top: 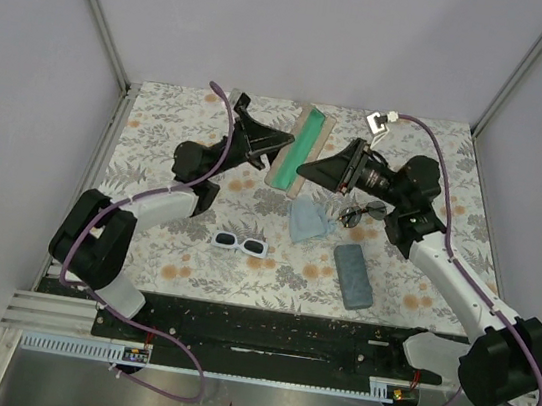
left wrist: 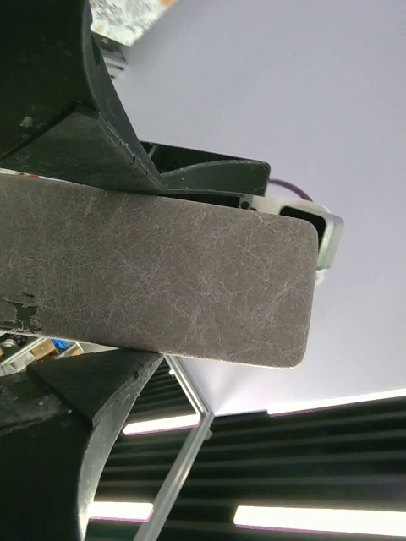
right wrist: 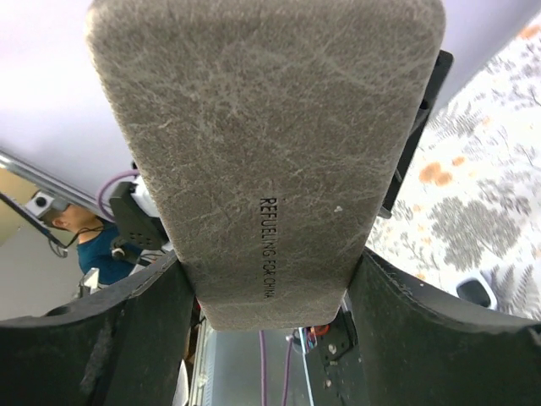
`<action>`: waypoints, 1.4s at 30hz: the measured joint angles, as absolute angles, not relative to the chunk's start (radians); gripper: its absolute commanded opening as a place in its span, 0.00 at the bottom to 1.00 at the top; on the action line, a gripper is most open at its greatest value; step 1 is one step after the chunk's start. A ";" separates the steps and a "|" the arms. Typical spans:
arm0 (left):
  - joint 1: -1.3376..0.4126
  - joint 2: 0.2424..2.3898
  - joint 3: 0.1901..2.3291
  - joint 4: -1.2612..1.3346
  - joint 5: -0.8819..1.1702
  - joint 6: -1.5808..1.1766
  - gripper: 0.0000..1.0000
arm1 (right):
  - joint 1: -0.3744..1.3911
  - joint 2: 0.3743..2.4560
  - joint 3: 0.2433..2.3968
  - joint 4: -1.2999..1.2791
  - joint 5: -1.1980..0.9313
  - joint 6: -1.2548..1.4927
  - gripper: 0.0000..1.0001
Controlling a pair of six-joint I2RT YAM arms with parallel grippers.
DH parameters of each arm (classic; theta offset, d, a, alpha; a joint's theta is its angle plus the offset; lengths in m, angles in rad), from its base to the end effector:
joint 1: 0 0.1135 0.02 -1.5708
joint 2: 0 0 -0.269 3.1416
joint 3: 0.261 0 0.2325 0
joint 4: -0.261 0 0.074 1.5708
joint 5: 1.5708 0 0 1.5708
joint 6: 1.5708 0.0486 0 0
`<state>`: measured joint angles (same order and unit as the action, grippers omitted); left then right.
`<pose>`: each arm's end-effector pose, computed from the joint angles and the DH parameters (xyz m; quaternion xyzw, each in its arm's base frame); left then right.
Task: Organize the sunglasses
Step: Open the sunglasses case at the center of the board, then place the opened sunglasses case at the center of the board.
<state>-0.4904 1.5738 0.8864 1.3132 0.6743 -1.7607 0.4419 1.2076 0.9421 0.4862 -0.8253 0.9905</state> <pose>0.2708 -0.1790 0.3519 -0.0177 0.5205 -0.8232 0.2260 0.2209 0.1440 0.3873 -0.1463 0.6359 0.6586 0.3749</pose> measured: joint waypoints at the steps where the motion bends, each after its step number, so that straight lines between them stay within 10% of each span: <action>1: -0.490 1.574 0.899 1.313 0.665 -1.773 0.21 | 0.440 1.214 0.942 0.524 -0.826 1.011 0.51; 23: -0.402 1.558 1.048 1.308 0.521 -1.990 0.22 | 0.348 1.402 1.058 1.139 -0.883 1.446 0.95; 42: -0.265 1.464 0.824 1.250 0.665 -1.674 0.21 | 0.330 1.180 1.162 -0.009 -0.599 0.724 0.99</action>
<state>-0.2649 1.4639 0.8238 1.2495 0.6655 -1.6741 0.3298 1.1801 1.1622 -0.0086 -0.5987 0.7242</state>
